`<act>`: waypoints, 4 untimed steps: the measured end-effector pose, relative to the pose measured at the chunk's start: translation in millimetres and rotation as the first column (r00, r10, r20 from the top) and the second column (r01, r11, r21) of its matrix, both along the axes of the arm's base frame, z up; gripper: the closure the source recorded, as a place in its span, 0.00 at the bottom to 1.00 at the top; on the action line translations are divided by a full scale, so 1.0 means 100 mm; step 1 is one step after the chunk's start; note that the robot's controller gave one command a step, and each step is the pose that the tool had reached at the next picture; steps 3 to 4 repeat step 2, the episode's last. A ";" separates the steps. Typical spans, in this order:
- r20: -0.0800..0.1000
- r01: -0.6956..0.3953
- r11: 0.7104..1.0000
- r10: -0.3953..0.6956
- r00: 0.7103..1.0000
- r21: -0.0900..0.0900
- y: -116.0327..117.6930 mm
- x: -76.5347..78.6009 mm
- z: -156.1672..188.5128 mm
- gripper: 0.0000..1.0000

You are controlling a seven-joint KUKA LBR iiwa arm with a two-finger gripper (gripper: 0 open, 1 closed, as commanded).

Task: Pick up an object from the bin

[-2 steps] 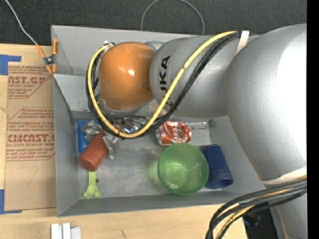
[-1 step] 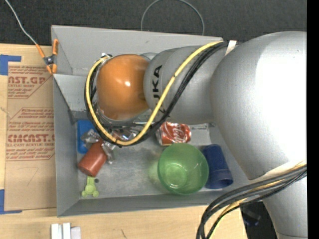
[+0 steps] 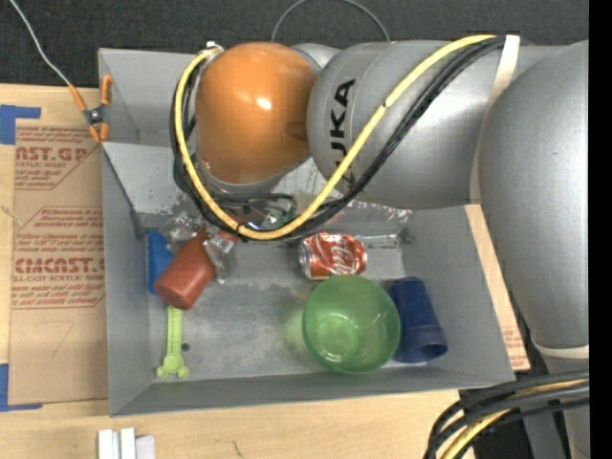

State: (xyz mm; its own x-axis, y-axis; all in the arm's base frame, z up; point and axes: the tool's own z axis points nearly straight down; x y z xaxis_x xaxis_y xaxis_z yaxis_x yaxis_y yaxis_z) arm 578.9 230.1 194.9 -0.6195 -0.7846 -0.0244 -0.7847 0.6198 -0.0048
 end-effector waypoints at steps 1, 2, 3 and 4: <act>0.006 0.014 1.000 -0.014 1.000 0.003 -0.03 0.03 0.45 1.00; 0.006 -0.077 0.997 0.077 0.997 0.003 -0.13 0.11 -0.62 1.00; 0.006 -0.077 0.997 0.077 0.997 0.003 -0.13 0.11 -0.62 1.00; 0.006 -0.077 0.997 0.077 0.997 0.003 -0.13 0.11 -0.62 1.00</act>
Offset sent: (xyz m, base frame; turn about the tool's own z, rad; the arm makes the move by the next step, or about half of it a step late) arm 0.0144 -0.0216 -0.1170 -0.1263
